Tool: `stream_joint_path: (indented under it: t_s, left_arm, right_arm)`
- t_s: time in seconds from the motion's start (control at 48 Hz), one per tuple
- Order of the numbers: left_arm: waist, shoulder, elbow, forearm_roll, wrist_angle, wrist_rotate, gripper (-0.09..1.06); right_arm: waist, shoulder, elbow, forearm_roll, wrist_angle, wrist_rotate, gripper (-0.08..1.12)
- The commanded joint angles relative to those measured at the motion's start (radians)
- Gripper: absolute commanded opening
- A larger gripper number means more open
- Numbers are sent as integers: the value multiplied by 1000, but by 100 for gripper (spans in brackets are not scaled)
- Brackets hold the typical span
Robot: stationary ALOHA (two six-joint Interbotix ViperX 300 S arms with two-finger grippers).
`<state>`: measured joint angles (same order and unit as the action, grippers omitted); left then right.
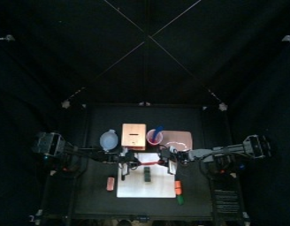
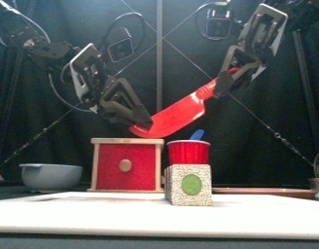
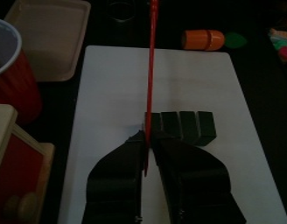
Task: Place sushi on board then cut the sushi with the knife then place the pieces on the plate
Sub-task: Cut the sushi into 4 pieces
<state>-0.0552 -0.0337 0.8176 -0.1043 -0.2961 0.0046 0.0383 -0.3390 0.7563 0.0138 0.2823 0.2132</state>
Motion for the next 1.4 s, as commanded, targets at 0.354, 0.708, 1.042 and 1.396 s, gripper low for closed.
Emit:
stream_joint_path:
  t_s: [0.354,0.708,1.042,1.396]
  left_arm:
    - [-20,12,-23,0,-2,-2,52]
    - [-63,46,-28,-14,0,-6,52]
    - [-84,71,-31,-48,6,-5,52]
    - [-80,72,-37,-48,6,-2,52]
  right_arm:
    - [9,58,18,80,-2,0,51]
    - [28,101,32,117,0,0,51]
    - [28,144,32,133,-2,0,51]
    - [21,175,26,130,0,2,51]
